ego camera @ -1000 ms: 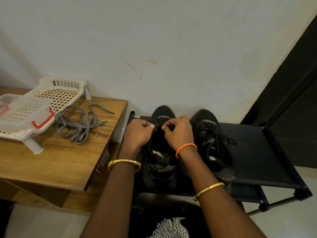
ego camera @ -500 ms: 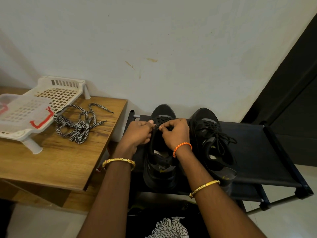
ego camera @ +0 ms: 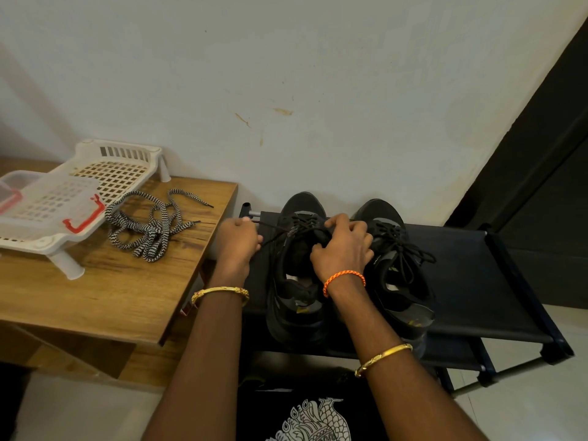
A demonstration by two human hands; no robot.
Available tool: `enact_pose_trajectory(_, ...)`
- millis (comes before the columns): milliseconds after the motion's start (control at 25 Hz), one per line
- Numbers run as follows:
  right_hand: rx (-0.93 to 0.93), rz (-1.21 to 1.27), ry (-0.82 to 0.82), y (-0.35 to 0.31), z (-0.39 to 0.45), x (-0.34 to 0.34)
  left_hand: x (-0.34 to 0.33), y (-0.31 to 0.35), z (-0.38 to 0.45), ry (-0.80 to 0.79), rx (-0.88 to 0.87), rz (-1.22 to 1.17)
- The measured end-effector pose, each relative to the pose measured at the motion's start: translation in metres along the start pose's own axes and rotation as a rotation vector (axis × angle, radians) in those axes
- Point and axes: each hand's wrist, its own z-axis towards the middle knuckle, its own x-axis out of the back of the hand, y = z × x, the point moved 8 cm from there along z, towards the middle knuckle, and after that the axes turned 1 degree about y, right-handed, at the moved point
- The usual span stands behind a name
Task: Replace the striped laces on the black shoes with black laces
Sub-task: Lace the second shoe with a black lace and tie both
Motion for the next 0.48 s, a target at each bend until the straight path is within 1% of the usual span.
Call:
enact_pose_trajectory(40, -0.007, -0.003, 0.005, 0.001, 0.0, 0.002, 0.012, 0.001, 0.002, 0.076, 0.017, -0.059)
enact_pose_trajectory(120, -0.017, -0.004, 0.016, 0.002, -0.001, 0.004, 0.035, -0.001, 0.004, 0.224, 0.084, -0.25)
enact_pose_trajectory(200, -0.021, 0.007, 0.002, 0.002, -0.001, 0.002, 0.046, -0.002, 0.007, 0.271, 0.144, -0.446)
enact_pose_trajectory(240, -0.024, 0.022, -0.021, 0.002, 0.0, 0.0, 0.047, -0.002, 0.006, 0.256, 0.169, -0.463)
enact_pose_trajectory(280, -0.028, 0.044, -0.049, 0.003, 0.0, -0.003, 0.045, -0.001, 0.004, 0.219, 0.185, -0.415)
enact_pose_trajectory(320, -0.037, 0.071, -0.077, 0.004, 0.001, -0.006, 0.04, 0.001, 0.002, 0.159, 0.172, -0.316)
enact_pose_trajectory(360, -0.046, 0.094, -0.101, 0.005, 0.002, -0.008, 0.03, 0.005, 0.0, 0.07, 0.123, -0.179)
enact_pose_trajectory(440, -0.059, 0.112, -0.131, 0.006, 0.006, -0.011, 0.002, 0.011, -0.009, -0.163, -0.016, 0.103)
enact_pose_trajectory(480, -0.063, 0.116, -0.14, 0.006, 0.007, -0.012, -0.012, 0.01, -0.014, -0.258, -0.065, 0.192)
